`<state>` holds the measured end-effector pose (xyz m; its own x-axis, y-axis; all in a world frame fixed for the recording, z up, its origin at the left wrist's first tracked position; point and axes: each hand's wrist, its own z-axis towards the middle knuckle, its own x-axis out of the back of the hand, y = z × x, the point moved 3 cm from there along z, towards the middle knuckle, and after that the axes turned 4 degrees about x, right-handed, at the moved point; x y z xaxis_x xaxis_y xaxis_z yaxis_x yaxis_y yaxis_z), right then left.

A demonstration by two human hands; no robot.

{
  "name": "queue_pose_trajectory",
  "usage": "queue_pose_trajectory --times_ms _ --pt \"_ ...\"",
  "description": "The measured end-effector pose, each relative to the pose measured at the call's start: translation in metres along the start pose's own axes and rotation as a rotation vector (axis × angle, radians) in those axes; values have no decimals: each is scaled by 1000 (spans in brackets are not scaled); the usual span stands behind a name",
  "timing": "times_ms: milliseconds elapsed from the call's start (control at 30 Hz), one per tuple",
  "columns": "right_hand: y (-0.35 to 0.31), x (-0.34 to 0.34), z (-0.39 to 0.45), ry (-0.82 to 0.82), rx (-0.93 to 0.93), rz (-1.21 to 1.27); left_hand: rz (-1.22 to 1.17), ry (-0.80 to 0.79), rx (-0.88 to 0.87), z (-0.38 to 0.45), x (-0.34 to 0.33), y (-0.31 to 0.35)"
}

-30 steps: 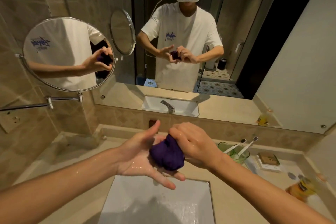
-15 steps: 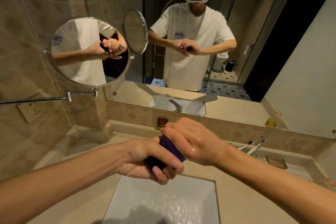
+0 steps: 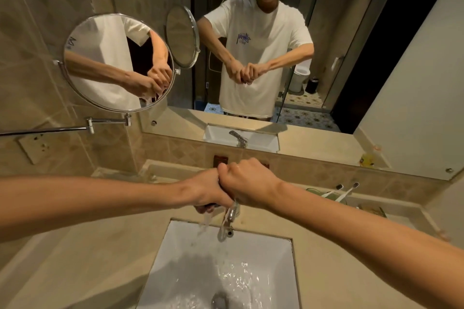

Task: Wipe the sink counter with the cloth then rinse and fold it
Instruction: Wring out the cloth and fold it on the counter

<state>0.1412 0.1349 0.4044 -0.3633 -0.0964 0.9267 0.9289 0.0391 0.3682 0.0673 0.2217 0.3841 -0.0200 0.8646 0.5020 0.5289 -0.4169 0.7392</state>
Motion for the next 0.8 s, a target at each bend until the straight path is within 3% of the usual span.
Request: queue_pose_trajectory --times_ms 167,267,333,467,533,633,800 --pt "8 -13 15 -207 -78 56 26 129 3 27 -5 -14" --pt "11 -22 20 -242 -103 96 -9 77 3 32 -6 -17" --pt "15 -25 19 -187 -90 94 -64 -3 12 30 -3 -14" --pt "24 -20 12 29 -13 38 -409 -382 87 15 7 -6" --pt "22 -14 8 108 9 5 -486 -482 100 4 11 -3" --pt "10 -9 8 91 -51 -27 -256 -381 78 1 9 -5" --pt "2 -2 21 -183 -195 -8 -6 -31 69 21 7 -16"
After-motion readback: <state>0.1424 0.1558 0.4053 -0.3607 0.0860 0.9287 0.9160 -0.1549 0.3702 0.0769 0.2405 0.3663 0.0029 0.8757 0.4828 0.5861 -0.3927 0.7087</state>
